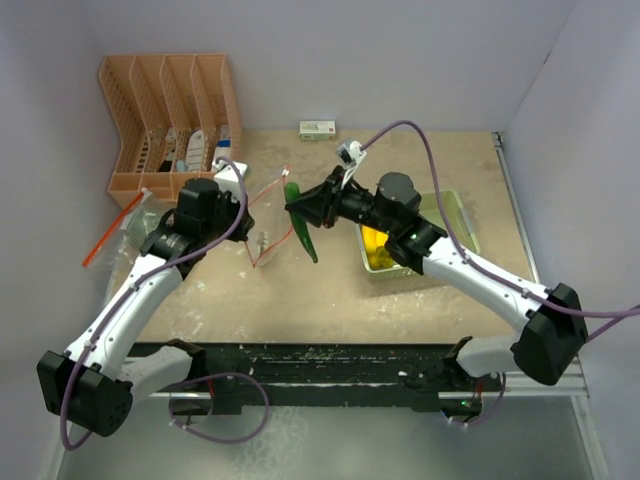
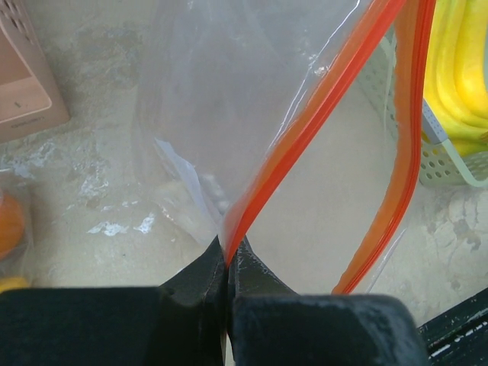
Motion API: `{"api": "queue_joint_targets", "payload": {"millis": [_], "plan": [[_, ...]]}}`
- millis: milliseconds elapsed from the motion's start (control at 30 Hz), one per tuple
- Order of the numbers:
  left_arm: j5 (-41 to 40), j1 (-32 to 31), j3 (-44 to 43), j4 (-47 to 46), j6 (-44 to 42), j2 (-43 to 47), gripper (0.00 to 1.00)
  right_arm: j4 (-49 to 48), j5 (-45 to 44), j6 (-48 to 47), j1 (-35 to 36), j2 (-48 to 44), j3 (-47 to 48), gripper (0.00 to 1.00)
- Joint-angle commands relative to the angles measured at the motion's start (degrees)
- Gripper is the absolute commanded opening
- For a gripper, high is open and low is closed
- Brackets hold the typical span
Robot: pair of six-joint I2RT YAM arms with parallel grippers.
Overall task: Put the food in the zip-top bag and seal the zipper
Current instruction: Place the fake vegetable in the zipper food storage bag.
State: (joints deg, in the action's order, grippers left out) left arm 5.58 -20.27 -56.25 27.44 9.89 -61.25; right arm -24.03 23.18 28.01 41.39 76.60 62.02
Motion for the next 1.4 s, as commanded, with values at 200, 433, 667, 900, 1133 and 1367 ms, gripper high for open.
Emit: {"api": "queue_joint_targets", "payload": {"millis": [200,433,667,900,1133,1367], "plan": [[6.2,0.2,-3.5,-2.6,1.7,-1.8,0.0,-22.6,-33.3,-2.6,9.7,3.9,0.2,0.0],[7.0,0.2,-4.4,-2.4,2.3,-0.8,0.0,-34.6,-48.9,-7.5,12.9,13.5,-0.6,0.0],[6.0,0.2,-4.0,-1.9,1.6,0.1,0.0,-39.3,-59.3,-17.4,16.3,18.4,0.6,0.0],[5.8,0.2,-3.6,-2.0,1.2,-0.6,0.0,-38.9,-61.6,-22.5,19.0,19.0,-0.4,0.28],[5.1,0.2,-3.1,-2.6,1.0,-0.9,0.0,-28.2,-54.4,-20.1,19.3,15.2,0.7,0.57],[5.0,0.2,-2.8,-2.6,1.2,-1.3,0.0,-21.4,-55.1,-19.4,19.3,7.3,-1.8,0.75]]}}
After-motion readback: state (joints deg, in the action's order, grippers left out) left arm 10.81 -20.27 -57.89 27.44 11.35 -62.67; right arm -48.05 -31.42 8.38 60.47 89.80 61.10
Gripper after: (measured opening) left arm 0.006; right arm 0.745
